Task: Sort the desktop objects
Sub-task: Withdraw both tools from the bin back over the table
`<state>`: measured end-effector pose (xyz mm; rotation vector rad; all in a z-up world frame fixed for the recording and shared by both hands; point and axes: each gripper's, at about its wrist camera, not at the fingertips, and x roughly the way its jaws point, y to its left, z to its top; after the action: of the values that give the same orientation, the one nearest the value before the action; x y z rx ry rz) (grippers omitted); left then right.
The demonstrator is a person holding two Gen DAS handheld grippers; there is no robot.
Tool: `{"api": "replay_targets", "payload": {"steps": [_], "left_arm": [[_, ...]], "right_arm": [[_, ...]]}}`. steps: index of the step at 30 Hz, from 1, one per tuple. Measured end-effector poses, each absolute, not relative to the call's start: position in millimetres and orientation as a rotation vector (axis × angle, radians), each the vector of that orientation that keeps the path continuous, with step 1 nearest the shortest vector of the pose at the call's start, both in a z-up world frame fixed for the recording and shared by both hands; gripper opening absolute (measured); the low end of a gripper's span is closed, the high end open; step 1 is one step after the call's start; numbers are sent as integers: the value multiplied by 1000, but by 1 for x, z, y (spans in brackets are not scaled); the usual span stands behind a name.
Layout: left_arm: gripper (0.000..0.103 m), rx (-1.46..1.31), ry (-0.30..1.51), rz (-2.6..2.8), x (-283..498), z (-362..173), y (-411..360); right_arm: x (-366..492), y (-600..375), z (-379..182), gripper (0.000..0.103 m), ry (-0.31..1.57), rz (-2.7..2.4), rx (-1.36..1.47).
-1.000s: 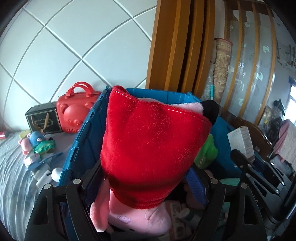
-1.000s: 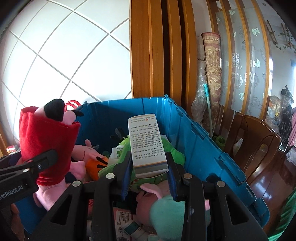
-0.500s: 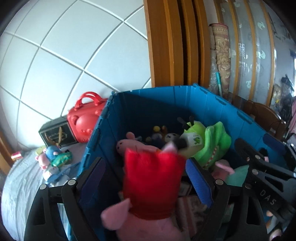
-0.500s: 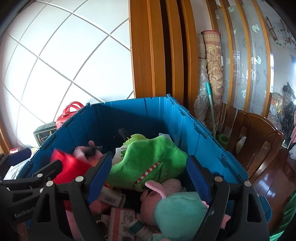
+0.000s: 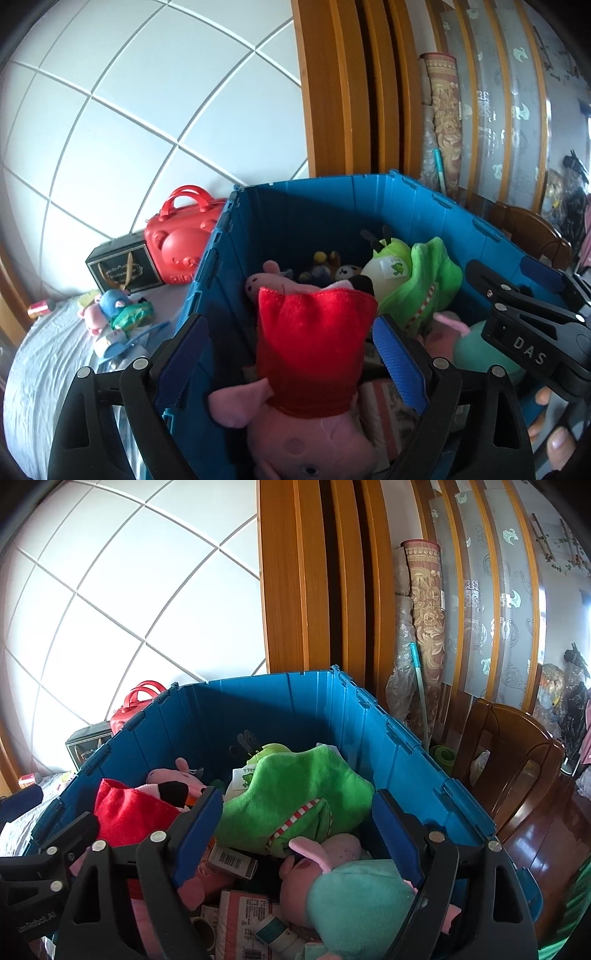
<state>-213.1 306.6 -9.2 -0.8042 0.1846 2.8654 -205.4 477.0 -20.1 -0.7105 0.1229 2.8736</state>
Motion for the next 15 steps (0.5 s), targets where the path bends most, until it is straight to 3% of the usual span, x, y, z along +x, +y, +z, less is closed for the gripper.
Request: {"api": "replay_targets", "payload": {"steps": [10, 13, 15], "left_arm": [[92, -739, 151, 2884, -187, 2, 284], [92, -731, 123, 2910, -180, 4, 264], [92, -731, 94, 2931, -176, 5, 247]], "right_arm": [[-204, 478, -20, 83, 136, 2849, -701], [-199, 477, -19, 103, 171, 2836, -678], [-193, 471, -18, 103, 217, 2860, -649]]}}
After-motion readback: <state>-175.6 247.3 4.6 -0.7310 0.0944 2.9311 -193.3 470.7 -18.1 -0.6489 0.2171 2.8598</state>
